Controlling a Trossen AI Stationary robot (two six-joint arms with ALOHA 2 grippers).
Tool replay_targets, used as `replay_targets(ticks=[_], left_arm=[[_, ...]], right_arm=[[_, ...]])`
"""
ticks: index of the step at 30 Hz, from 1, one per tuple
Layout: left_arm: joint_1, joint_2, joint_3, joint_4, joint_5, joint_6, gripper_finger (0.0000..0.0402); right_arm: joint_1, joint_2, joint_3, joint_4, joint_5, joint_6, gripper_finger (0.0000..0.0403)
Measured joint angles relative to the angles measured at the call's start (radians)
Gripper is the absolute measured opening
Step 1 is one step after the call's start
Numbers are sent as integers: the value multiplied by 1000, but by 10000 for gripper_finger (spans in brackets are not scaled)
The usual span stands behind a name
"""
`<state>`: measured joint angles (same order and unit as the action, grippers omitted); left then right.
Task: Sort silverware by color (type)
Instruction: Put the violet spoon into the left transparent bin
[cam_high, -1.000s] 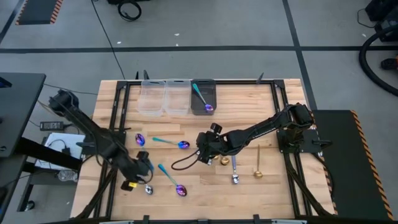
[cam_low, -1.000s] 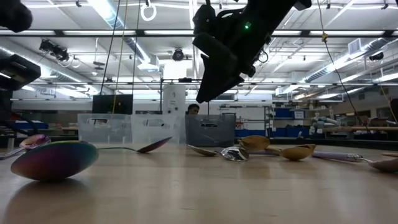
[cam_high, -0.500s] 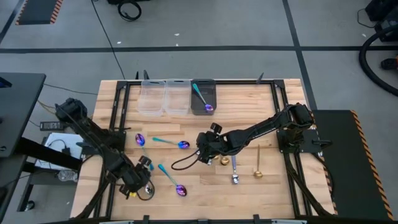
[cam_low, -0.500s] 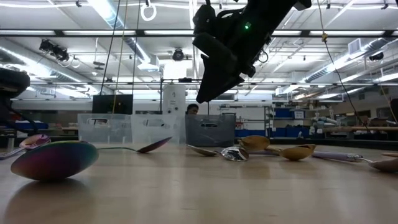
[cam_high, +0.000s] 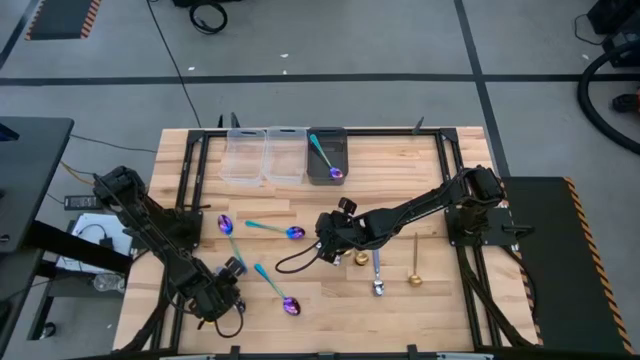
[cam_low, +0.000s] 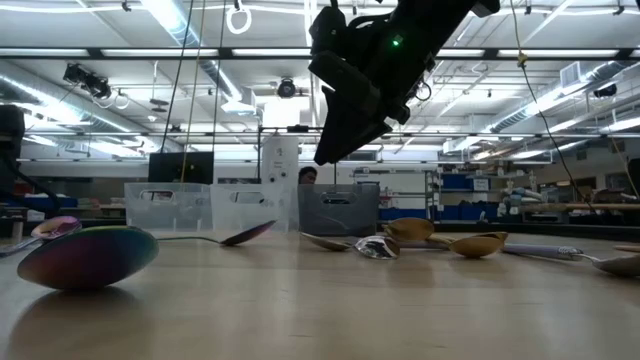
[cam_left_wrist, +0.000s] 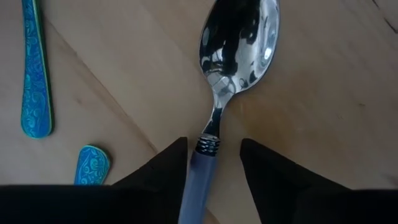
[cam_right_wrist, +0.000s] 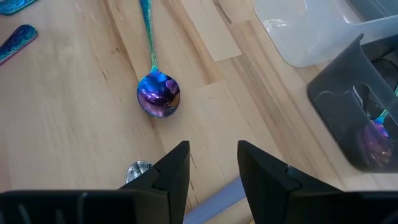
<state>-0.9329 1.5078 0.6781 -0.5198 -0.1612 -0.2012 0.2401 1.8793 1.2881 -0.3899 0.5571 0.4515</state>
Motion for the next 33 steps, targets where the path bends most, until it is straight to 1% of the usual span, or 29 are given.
replay_targets(ticks=[4, 10, 17, 24, 25, 27, 28, 33], left_arm=[[-2, 1, 0, 2, 13, 27, 118], [-3, 2, -1, 0, 21, 41, 49], [-5, -13, -3, 0, 4, 58, 44], [-3, -63, -5, -12, -100, 105, 42], [-3, -65, -5, -14, -106, 111, 39], [-3, -74, -4, -13, -116, 126, 16], [-3, -77, -3, -17, -123, 131, 10], [-3, -90, -3, -38, -164, 136, 1]], right_arm=[[0, 0, 0, 0, 0, 0, 144], [0, 0, 0, 2, 0, 1, 144], [0, 0, 0, 12, -1, 1, 144], [3, 0, 0, 14, -1, 0, 144], [4, 0, 0, 15, -1, 0, 144], [4, 0, 0, 16, -2, 0, 144], [4, 0, 0, 17, -2, 0, 144], [4, 0, 0, 24, -2, -2, 144]])
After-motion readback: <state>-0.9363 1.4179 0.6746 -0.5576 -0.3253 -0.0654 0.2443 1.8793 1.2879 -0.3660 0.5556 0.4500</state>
